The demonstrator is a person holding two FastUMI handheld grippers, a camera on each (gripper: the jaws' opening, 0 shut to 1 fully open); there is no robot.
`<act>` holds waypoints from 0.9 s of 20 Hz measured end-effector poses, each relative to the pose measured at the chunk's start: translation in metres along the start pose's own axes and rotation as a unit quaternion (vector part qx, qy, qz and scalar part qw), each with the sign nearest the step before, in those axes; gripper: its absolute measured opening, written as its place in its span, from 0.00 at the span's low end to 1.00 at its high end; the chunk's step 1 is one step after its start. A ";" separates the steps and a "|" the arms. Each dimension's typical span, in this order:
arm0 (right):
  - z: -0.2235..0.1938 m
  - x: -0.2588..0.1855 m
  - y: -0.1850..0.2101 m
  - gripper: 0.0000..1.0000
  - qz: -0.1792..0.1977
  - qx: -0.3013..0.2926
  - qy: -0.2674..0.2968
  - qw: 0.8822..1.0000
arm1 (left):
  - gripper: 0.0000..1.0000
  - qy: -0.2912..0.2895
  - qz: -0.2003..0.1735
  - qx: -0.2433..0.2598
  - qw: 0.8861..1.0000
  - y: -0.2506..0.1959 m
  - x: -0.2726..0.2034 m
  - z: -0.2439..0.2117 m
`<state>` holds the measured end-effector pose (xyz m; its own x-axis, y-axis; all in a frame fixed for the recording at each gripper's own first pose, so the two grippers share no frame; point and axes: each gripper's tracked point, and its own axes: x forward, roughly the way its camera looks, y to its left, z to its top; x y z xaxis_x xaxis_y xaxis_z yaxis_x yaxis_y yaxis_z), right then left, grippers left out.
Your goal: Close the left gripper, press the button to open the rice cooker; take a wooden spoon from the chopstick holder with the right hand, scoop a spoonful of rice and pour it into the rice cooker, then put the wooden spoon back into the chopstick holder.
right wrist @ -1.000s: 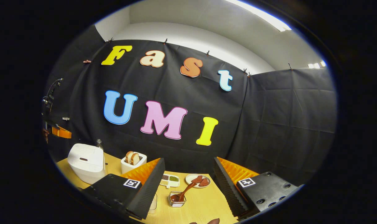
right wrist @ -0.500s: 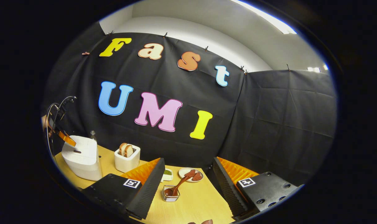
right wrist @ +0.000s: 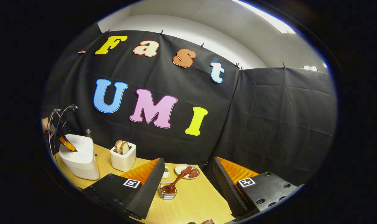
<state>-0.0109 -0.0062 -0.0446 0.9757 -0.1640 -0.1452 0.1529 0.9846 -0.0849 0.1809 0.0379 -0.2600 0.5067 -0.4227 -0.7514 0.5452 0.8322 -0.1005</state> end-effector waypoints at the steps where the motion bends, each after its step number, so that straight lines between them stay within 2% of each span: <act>1: 0.000 0.000 0.000 0.98 -0.001 0.001 0.001 1.000 | 0.05 0.003 -0.002 0.002 1.000 0.001 0.002 -0.001; 2: -0.002 -0.001 -0.001 0.98 -0.002 0.001 0.001 1.000 | 0.10 0.010 -0.004 0.003 1.000 0.001 0.001 -0.004; 3: -0.001 -0.001 0.000 0.98 -0.003 0.001 0.001 1.000 | 0.07 0.014 -0.005 0.008 1.000 0.001 0.002 -0.005; 6: -0.002 -0.004 0.001 0.98 -0.002 -0.003 0.000 1.000 | 0.07 0.019 -0.005 0.006 1.000 0.001 0.004 -0.006; 7: -0.003 -0.006 0.002 0.97 -0.001 -0.004 -0.001 1.000 | 0.10 0.023 -0.003 0.004 1.000 0.003 0.006 -0.008; 9: -0.002 -0.008 0.001 0.97 -0.001 -0.006 -0.001 1.000 | 0.08 0.017 0.010 0.005 1.000 0.003 0.003 -0.003; 12: -0.001 -0.014 -0.007 0.97 -0.004 -0.007 -0.005 1.000 | 0.07 -0.067 0.059 0.023 0.996 0.008 -0.019 0.034; 14: -0.001 -0.016 -0.009 0.97 -0.005 -0.005 -0.006 1.000 | 0.07 -0.146 0.115 0.041 0.982 0.021 -0.050 0.067; 16: 0.000 -0.017 -0.007 0.98 0.005 0.006 -0.009 1.000 | 0.09 -0.229 0.185 0.043 0.955 0.040 -0.090 0.100; 18: 0.002 -0.019 -0.008 0.98 0.010 0.018 -0.014 1.000 | 0.10 -0.284 0.220 0.028 0.933 0.046 -0.125 0.116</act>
<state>-0.0299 -0.0104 -0.0393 0.9826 -0.1431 -0.1183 0.1385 0.9893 -0.0457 0.2199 0.0872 -0.0952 0.9533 -0.1795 -0.2429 0.2268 0.9566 0.1831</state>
